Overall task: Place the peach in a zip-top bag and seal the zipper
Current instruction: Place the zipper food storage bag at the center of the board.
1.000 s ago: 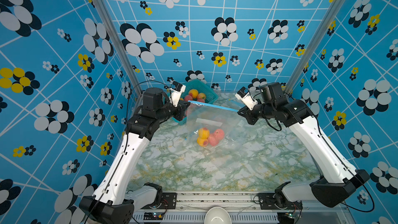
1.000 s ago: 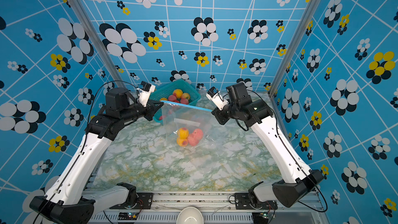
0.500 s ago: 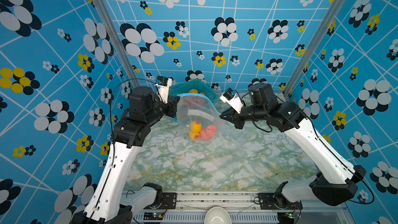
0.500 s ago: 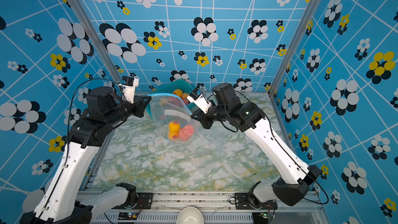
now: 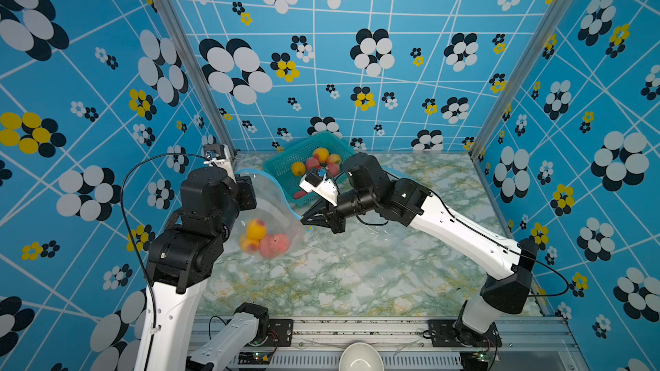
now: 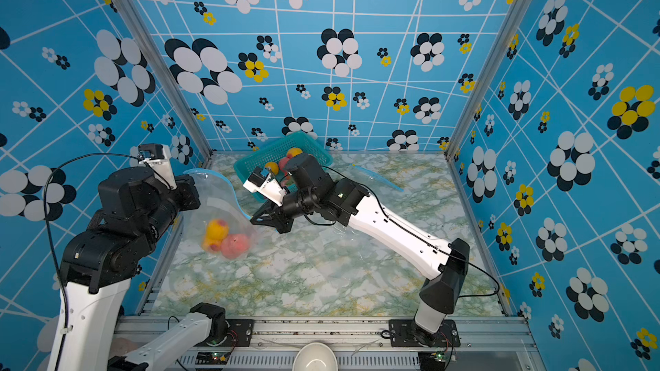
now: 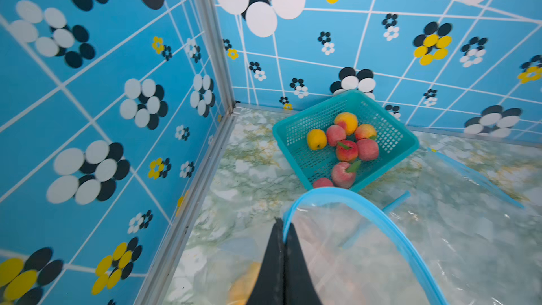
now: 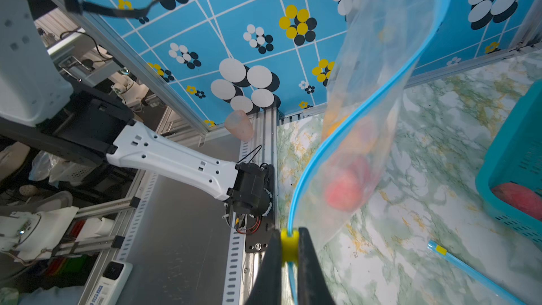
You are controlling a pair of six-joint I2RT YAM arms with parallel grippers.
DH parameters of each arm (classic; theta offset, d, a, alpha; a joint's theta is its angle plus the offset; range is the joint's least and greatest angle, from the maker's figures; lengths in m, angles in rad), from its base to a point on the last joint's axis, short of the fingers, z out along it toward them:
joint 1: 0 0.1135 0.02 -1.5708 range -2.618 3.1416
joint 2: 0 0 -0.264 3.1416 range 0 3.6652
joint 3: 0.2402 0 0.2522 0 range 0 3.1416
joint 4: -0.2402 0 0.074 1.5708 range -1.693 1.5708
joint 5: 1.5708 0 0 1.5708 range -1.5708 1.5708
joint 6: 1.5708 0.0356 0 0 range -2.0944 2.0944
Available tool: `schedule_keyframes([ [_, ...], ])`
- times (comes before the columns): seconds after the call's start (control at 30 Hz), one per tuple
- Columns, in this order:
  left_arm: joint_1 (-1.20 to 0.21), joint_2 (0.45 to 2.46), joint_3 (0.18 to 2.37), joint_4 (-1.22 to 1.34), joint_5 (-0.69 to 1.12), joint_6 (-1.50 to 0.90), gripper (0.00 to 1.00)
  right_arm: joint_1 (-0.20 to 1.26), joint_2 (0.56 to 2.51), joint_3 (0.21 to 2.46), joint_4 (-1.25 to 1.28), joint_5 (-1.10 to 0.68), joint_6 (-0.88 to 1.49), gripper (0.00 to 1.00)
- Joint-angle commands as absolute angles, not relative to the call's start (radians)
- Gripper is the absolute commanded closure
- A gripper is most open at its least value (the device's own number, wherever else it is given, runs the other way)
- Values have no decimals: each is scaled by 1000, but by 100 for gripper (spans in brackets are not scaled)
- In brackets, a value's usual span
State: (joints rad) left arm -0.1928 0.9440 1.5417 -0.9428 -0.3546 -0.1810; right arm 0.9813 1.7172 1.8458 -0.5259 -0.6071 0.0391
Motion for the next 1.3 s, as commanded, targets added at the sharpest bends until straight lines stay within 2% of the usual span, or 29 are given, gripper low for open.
schedule_keyframes([
  [0.0,-69,981,1430,-988,-431,-222,100,975,1827,1927,-397,-555,158,91],
  [0.13,151,1080,1301,-875,-229,-255,100,953,2066,2187,-526,-433,175,88],
  [0.3,187,1192,1224,-721,-221,-250,100,933,2265,2375,-633,-321,119,86],
  [0.53,200,1324,1260,-712,-307,-246,100,905,2276,2271,-577,-304,117,83],
  [0.87,193,1528,1489,-744,-384,-138,100,972,2224,2128,-419,-469,217,83],
  [1.0,194,1577,1518,-765,-370,-109,100,995,2251,2142,-382,-454,274,82],
  [1.17,202,1593,1449,-715,-370,-117,100,938,2297,2197,-398,-377,338,82],
  [1.27,207,1627,1451,-701,-344,-122,100,896,2291,2199,-400,-396,357,73],
])
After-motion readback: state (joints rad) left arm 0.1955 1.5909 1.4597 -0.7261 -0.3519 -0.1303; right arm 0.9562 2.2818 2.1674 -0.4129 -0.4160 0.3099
